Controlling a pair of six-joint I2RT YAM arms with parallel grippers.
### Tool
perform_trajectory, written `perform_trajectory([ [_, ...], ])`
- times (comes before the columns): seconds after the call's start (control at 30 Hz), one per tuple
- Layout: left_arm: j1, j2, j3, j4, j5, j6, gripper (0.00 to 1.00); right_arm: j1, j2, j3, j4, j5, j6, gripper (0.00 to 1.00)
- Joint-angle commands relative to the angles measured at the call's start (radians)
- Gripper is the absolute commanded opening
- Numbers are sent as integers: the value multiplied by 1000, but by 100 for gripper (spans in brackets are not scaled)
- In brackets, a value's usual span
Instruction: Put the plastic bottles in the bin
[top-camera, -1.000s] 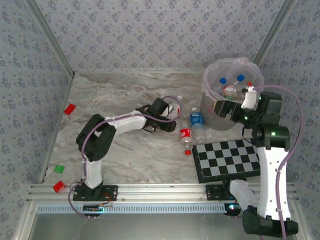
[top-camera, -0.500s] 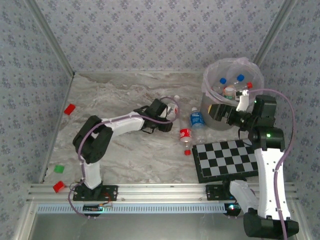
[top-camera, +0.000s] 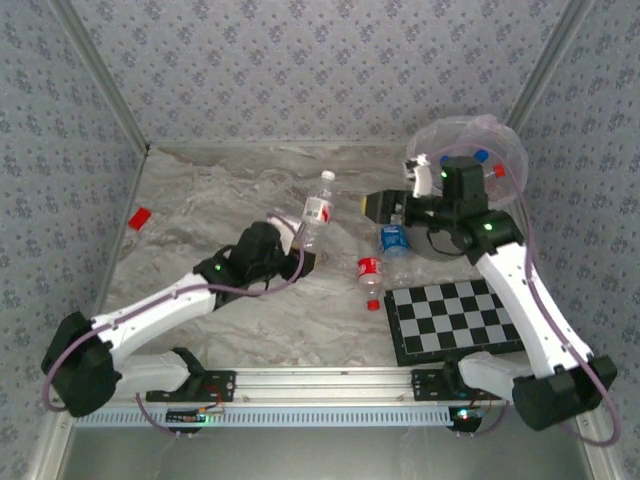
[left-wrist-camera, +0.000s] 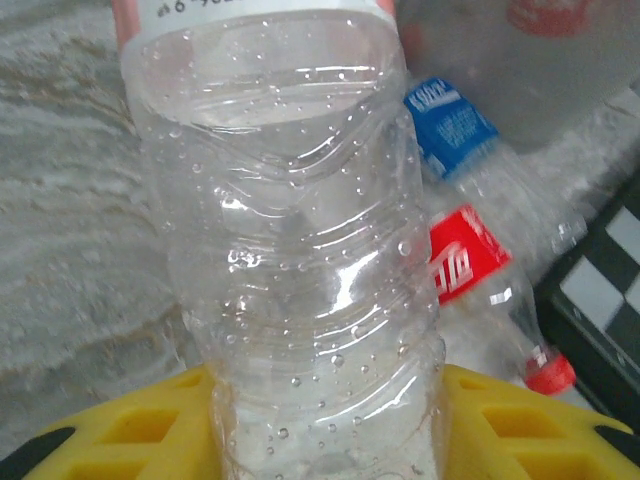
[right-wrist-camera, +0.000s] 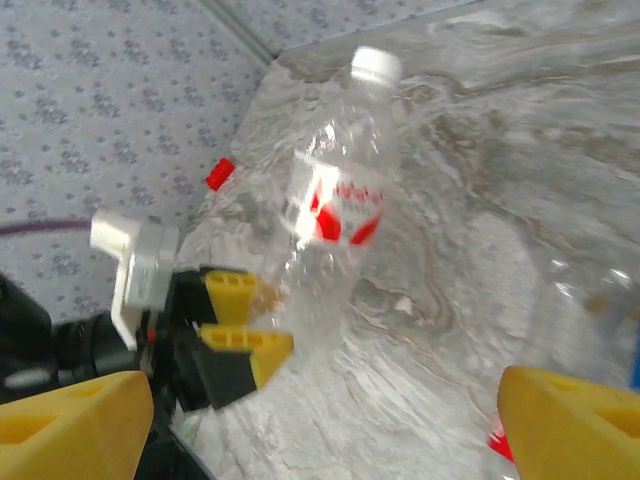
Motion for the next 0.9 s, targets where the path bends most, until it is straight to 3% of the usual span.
perform_trajectory([
  [0.0, -19, -91, -78, 128, -12, 8, 43, 46, 83, 56, 117, 16, 70, 97],
  [0.37, -30, -303, -179, 143, 0, 1, 43, 178, 382, 180, 226, -55, 153, 98],
  [0.5, -32, -335, -206, 151, 3, -15, 43, 199, 432, 210, 240, -170, 171, 97],
  [0.67, -33, -355, -235, 181, 21, -21, 43, 190, 418, 211, 221, -162, 160, 85],
  [0.87, -32, -361, -230, 157, -4, -25, 43, 175, 404, 228, 169, -165, 146, 53],
])
